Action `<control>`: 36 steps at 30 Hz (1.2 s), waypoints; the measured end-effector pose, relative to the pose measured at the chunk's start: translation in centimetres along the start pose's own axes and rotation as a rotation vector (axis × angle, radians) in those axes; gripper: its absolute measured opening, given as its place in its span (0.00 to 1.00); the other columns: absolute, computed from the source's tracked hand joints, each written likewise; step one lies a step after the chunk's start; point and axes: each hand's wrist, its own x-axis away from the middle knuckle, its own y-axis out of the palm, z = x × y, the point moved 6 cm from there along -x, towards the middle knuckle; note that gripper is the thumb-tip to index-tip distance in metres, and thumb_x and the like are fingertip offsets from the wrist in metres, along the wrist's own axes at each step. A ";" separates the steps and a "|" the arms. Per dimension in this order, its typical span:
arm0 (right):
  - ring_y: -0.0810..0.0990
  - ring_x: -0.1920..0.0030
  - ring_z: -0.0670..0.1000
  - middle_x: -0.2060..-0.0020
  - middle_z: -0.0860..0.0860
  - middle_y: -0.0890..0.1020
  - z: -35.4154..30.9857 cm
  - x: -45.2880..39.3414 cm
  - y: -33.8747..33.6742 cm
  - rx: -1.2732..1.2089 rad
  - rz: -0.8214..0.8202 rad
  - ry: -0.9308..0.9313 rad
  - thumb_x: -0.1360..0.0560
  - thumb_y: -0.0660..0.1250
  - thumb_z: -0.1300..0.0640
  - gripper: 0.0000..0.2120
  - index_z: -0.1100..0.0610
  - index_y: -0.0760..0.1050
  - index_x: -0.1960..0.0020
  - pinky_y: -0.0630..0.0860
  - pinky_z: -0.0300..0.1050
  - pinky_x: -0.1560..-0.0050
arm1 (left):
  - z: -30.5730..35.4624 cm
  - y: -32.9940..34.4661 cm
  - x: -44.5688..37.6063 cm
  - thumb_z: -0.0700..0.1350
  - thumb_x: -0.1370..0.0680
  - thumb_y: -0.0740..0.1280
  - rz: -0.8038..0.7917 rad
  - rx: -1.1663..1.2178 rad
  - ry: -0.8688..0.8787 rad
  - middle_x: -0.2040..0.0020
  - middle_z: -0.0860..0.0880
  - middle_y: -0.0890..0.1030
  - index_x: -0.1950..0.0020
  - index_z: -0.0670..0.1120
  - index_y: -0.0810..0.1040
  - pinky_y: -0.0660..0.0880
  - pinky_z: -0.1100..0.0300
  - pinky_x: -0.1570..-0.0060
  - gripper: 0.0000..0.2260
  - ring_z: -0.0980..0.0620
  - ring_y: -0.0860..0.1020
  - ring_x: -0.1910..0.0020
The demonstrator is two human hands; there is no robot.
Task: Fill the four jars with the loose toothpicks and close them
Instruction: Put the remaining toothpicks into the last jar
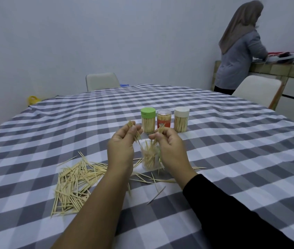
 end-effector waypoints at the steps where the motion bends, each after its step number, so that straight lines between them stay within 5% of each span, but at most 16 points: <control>1: 0.78 0.53 0.40 0.56 0.42 0.81 0.1 0.1 0.0 0.003 0.002 0.006 0.20 0.60 0.58 0.06 0.51 0.75 0.51 0.71 0.31 0.56 | 0.2 -0.1 0.0 0.40 0.23 0.66 0.001 0.007 0.010 0.58 0.52 0.85 0.50 0.48 0.80 0.77 0.59 0.47 0.05 0.51 0.82 0.50; 9: 0.78 0.49 0.52 0.51 0.54 0.79 0.8 0.1 0.3 0.090 0.002 0.081 0.21 0.61 0.58 0.05 0.54 0.76 0.51 0.77 0.52 0.44 | -0.1 0.5 0.5 0.41 0.24 0.68 -0.060 -0.110 0.024 0.53 0.49 0.84 0.55 0.50 0.80 0.75 0.61 0.48 0.04 0.52 0.81 0.49; 13: 0.77 0.52 0.44 0.55 0.45 0.79 0.8 0.4 0.1 0.099 -0.032 0.098 0.21 0.60 0.57 0.08 0.54 0.77 0.46 0.76 0.47 0.45 | -0.8 0.2 0.3 0.44 0.23 0.68 -0.093 -0.322 -0.011 0.54 0.54 0.84 0.51 0.48 0.82 0.73 0.69 0.59 0.04 0.57 0.79 0.49; 15: 0.76 0.48 0.44 0.50 0.44 0.79 0.7 0.5 0.2 0.120 -0.044 0.100 0.20 0.59 0.57 0.12 0.55 0.76 0.39 0.75 0.45 0.42 | -1.0 0.0 0.1 0.44 0.23 0.67 -0.102 -0.417 -0.015 0.52 0.54 0.83 0.47 0.47 0.82 0.73 0.71 0.62 0.07 0.57 0.79 0.48; 20: 0.71 0.34 0.49 0.34 0.51 0.74 0.4 0.7 0.3 0.198 -0.070 0.071 0.19 0.56 0.57 0.17 0.56 0.70 0.31 0.68 0.48 0.32 | -1.6 -0.1 -0.5 0.50 0.22 0.66 -0.162 -0.782 0.014 0.30 0.49 0.70 0.42 0.48 0.82 0.70 0.48 0.36 0.12 0.48 0.69 0.32; 25: 0.69 0.32 0.48 0.32 0.51 0.72 -0.7 0.6 -1.3 0.228 -0.025 0.046 0.18 0.55 0.58 0.18 0.58 0.68 0.30 0.62 0.37 0.38 | -0.3 -0.3 0.3 0.52 0.23 0.66 -0.154 -0.673 0.006 0.31 0.51 0.71 0.36 0.51 0.77 0.69 0.47 0.34 0.16 0.50 0.69 0.32; 28: 0.69 0.32 0.51 0.32 0.52 0.72 -0.4 -0.1 -3.2 0.420 -0.062 0.127 0.19 0.54 0.61 0.18 0.59 0.69 0.30 0.63 0.39 0.36 | 0.1 -1.4 0.5 0.55 0.22 0.65 -0.108 -0.680 0.012 0.29 0.49 0.69 0.30 0.53 0.71 0.68 0.49 0.34 0.21 0.49 0.68 0.32; 33: 0.70 0.33 0.56 0.33 0.56 0.72 1.9 0.0 -6.2 1.023 -0.356 0.253 0.24 0.55 0.67 0.22 0.59 0.70 0.31 0.67 0.44 0.36 | 0.7 -3.6 0.6 0.55 0.22 0.63 -0.102 -0.888 -0.015 0.31 0.46 0.72 0.30 0.50 0.70 0.68 0.55 0.40 0.21 0.47 0.72 0.34; 36: 0.72 0.38 0.59 0.42 0.57 0.76 3.4 0.4 -7.7 1.231 -0.421 0.270 0.24 0.55 0.65 0.15 0.61 0.75 0.42 0.70 0.44 0.46 | 0.5 -4.5 0.9 0.54 0.21 0.63 -0.234 -1.157 -0.066 0.33 0.47 0.74 0.32 0.50 0.73 0.68 0.53 0.36 0.19 0.47 0.73 0.35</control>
